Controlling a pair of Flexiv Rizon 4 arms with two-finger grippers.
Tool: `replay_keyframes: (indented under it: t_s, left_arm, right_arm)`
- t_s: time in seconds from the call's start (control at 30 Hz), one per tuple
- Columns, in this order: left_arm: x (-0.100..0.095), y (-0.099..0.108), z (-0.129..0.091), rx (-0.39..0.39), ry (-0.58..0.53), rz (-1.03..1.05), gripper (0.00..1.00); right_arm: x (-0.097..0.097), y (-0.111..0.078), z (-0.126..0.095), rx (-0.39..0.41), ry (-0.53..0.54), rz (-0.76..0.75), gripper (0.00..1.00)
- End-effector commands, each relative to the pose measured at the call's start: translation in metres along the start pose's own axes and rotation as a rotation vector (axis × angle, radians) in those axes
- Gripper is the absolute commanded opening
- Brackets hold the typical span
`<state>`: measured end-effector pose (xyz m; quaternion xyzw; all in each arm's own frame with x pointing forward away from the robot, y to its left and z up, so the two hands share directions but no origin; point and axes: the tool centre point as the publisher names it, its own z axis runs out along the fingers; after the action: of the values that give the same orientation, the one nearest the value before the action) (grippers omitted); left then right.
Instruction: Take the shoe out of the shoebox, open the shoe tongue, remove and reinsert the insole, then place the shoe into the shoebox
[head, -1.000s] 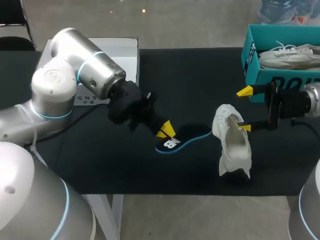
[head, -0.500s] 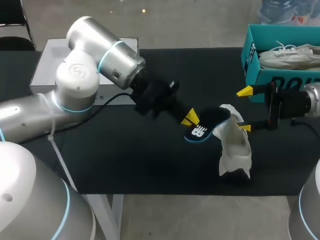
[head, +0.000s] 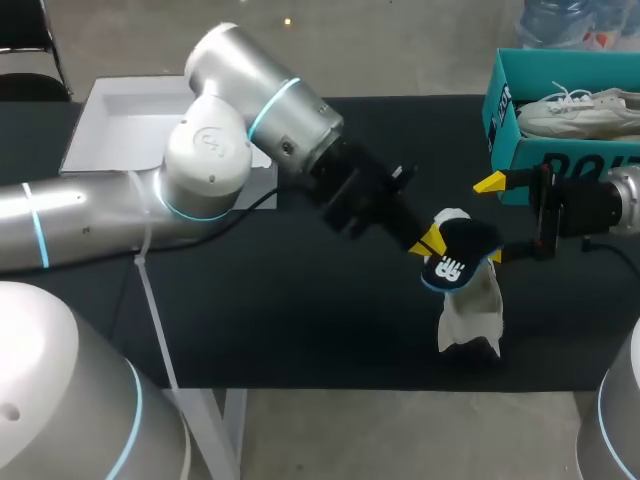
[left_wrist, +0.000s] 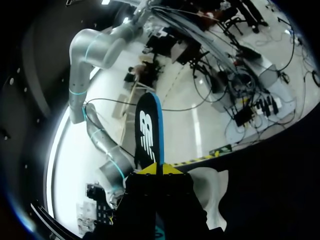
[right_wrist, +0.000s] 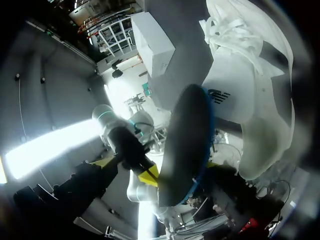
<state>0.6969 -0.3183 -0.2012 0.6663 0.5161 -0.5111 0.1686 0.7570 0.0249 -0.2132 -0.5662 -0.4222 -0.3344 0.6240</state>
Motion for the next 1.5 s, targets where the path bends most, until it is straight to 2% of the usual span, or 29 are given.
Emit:
replay_keyframes:
  t_s: [0.03, 0.3, 0.57, 0.6, 0.63, 0.67, 1.03, 1.33, 1.37, 1.4, 1.43, 1.5]
  left_arm:
    - [-0.003, 0.002, 0.004, -0.005, 0.005, -0.001, 0.0]
    - [-0.006, 0.006, -0.002, -0.031, 0.01, -0.004, 0.0]
    - [0.001, 0.007, -0.012, -0.063, 0.014, -0.018, 0.0]
    - [0.001, 0.008, -0.012, -0.069, 0.009, -0.023, 0.0]
    - [0.001, 0.009, -0.013, -0.071, 0.008, -0.024, 0.0]
    - [0.001, 0.009, -0.013, -0.072, 0.008, -0.025, 0.0]
    - [-0.009, 0.016, -0.003, -0.08, -0.013, -0.037, 0.0]
    - [-0.011, 0.014, 0.001, -0.084, -0.028, -0.067, 0.0]
    - [-0.011, 0.012, -0.001, -0.078, -0.035, -0.077, 0.07]
    - [-0.011, 0.011, -0.002, -0.076, -0.04, -0.079, 0.48]
    - [-0.01, 0.009, -0.004, -0.068, -0.037, -0.092, 1.0]
    - [-0.008, 0.005, -0.008, -0.057, -0.032, -0.102, 1.0]
  right_arm:
    - [0.0, -0.001, 0.001, -0.003, -0.002, 0.0, 1.0]
    - [0.0, -0.001, 0.001, -0.003, -0.002, 0.0, 1.0]
    - [0.0, -0.001, 0.001, -0.003, -0.002, 0.0, 1.0]
    - [0.0, -0.001, 0.001, -0.003, -0.002, 0.0, 0.71]
    - [0.0, -0.001, 0.001, -0.003, -0.002, 0.0, 0.16]
    - [0.0, -0.001, 0.001, -0.003, -0.002, 0.0, 0.0]
    - [0.0, -0.001, 0.001, -0.003, -0.002, 0.0, 0.0]
    - [0.0, -0.001, 0.001, -0.003, -0.002, 0.0, 0.0]
    - [0.0, -0.001, 0.001, -0.003, -0.002, 0.0, 0.0]
    - [0.0, -0.001, 0.001, -0.003, -0.002, 0.0, 0.0]
    - [0.0, -0.001, 0.001, -0.003, -0.002, 0.0, 0.0]
    - [0.0, -0.001, 0.001, -0.003, -0.002, 0.0, 0.0]
